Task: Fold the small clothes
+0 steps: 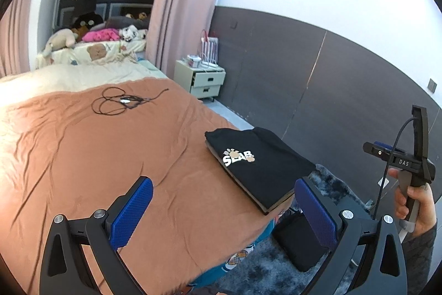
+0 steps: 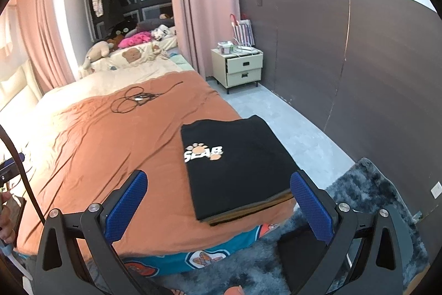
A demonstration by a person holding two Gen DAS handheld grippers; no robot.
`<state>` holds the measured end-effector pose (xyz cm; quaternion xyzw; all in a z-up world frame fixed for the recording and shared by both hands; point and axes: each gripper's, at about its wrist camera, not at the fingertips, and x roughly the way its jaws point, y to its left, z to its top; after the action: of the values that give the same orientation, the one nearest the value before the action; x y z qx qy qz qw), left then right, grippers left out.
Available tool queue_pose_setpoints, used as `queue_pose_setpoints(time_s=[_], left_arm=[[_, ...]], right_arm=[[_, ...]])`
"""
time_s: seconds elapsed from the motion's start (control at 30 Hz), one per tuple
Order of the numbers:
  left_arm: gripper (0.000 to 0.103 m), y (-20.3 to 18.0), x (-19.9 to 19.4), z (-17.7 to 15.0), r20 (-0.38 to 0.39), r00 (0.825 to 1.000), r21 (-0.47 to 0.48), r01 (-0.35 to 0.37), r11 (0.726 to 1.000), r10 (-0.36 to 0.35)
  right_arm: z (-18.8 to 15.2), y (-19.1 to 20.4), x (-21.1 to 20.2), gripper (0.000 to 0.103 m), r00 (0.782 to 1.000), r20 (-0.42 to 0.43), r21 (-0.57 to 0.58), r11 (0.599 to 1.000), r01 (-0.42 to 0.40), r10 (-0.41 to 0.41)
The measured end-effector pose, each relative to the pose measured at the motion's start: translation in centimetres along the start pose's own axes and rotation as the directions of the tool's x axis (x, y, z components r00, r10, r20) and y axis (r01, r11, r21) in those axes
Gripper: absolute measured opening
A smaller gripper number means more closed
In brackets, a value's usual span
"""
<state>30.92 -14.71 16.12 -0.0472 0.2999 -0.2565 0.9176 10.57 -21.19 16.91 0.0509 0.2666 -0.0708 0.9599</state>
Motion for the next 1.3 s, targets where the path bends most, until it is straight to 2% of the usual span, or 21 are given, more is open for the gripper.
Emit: queue_pose_setpoints(time_s=[0.3, 0.37, 0.57, 0.8, 1.0, 1.3], left_arm=[[0.103, 0.9, -5.9, -3.8, 0.067, 0.997, -0.004, -0.035, 0.999, 0.035], [0.103, 0.9, -7.1, -4.9, 0.082, 0.995, 0.01, -0.053, 0.999, 0.052], [0.103, 2.1, -9.6, -8.4, 0.096, 0.989, 0.02, -0.111, 0.994, 0.109], [0.103, 2.8, -12.9, -12.7, 0.142, 0.976, -0.001, -0.167, 0.986, 0.165], [0.103, 2.3, -15.3, -15.9, 0.165, 0.957, -0.03, -0.239, 0.971, 0.241], [0.103, 1.2, -17.3, -18.7, 0.197, 0.947, -0.017, -0.255, 0.967, 0.253]], right_arm=[[-4.5, 0.7, -3.2, 0.103, 0.998, 0.047, 0.0, 0.999, -0.033, 0.033], [-5.7, 0.6, -3.7, 0.103, 0.998, 0.056, 0.003, 1.0, -0.027, 0.027], [-9.8, 0.6, -4.9, 0.103, 0.994, 0.079, 0.014, 0.997, -0.073, 0.072], [-13.2, 1.9, -5.5, 0.103, 0.991, 0.107, -0.016, 0.996, -0.083, 0.085], [-16.2, 3.7, -5.9, 0.103, 0.988, 0.116, -0.046, 0.994, -0.102, 0.106], [-19.2, 5.1, -6.7, 0.103, 0.982, 0.127, -0.091, 0.988, -0.126, 0.137]])
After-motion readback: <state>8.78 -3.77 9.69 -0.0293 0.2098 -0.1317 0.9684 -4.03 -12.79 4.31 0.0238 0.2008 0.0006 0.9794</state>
